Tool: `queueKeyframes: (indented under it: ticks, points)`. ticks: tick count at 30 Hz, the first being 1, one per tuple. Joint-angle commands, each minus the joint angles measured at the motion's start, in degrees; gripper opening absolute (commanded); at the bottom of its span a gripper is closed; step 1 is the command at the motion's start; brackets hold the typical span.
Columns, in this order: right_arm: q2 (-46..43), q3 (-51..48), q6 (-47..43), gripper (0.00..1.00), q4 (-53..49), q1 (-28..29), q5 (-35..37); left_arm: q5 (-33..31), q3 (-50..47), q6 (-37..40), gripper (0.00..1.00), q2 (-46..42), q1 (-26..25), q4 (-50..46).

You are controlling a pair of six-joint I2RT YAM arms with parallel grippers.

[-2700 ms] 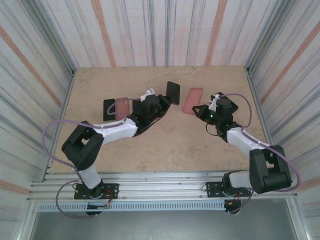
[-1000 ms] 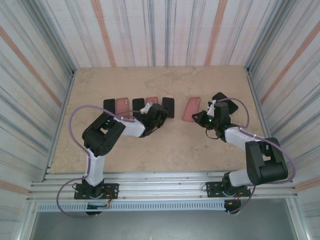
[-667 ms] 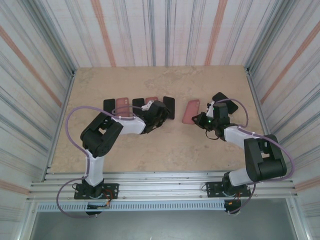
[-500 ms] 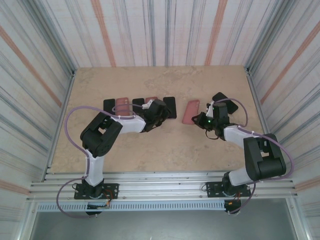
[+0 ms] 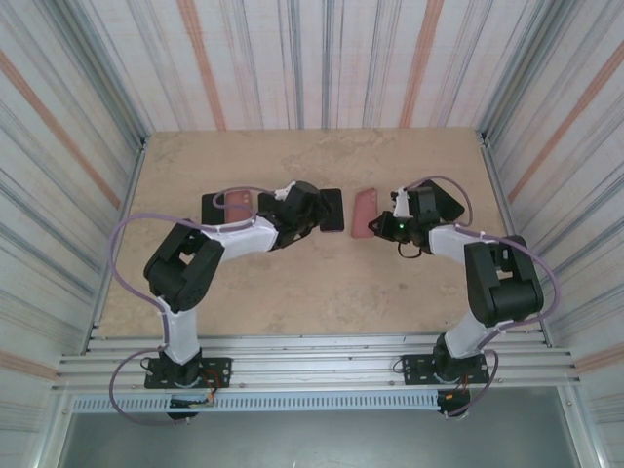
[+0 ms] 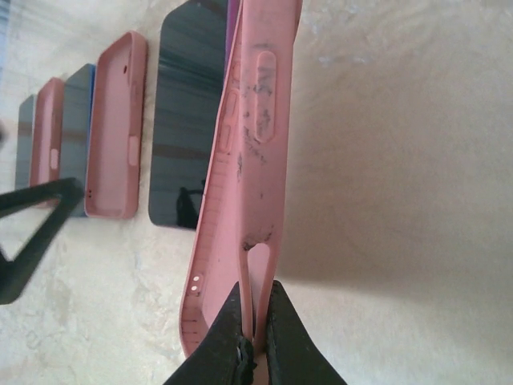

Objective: Take the phone out of the phone case

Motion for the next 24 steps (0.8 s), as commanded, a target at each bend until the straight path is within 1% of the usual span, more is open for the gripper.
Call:
queueKeyframes:
  ticks: [1,6,9,17,19,22,24]
  points:
    - [3.86,4.62,-5.38,0.08,-3.79,-0.47,-2.57,1.24,2.37,5.48,0.77,-4.25,0.78,-1.39]
    - [10.74,11.39,-8.10,0.09,-8.91,-0.61,-4.71,3.34,4.24,9.58,0.78,-6.26,1.58,-4.54]
    - [13.30,13.89,-8.80,0.10,-10.17,-0.70,-4.81,4.75,2.44,9.45,0.78,-7.91,2.43,-3.65]
    - [18.00,18.44,-9.01,0.14,-11.87,-0.70,-5.41,5.71,-1.54,9.79,0.79,-11.71,3.07,-2.98]
    - [18.53,19.30,-9.80,0.17,-13.05,-0.71,-4.78,6.01,-2.27,9.56,0.79,-12.24,3.24,-2.71]
    - [18.42,20.34,-11.15,0.23,-14.83,-0.77,-3.24,6.13,-2.92,9.64,0.79,-12.71,3.46,-2.36]
    - [18.25,21.02,-12.01,0.32,-16.40,-0.72,-2.04,6.28,-2.84,10.04,0.79,-12.89,3.62,-2.60]
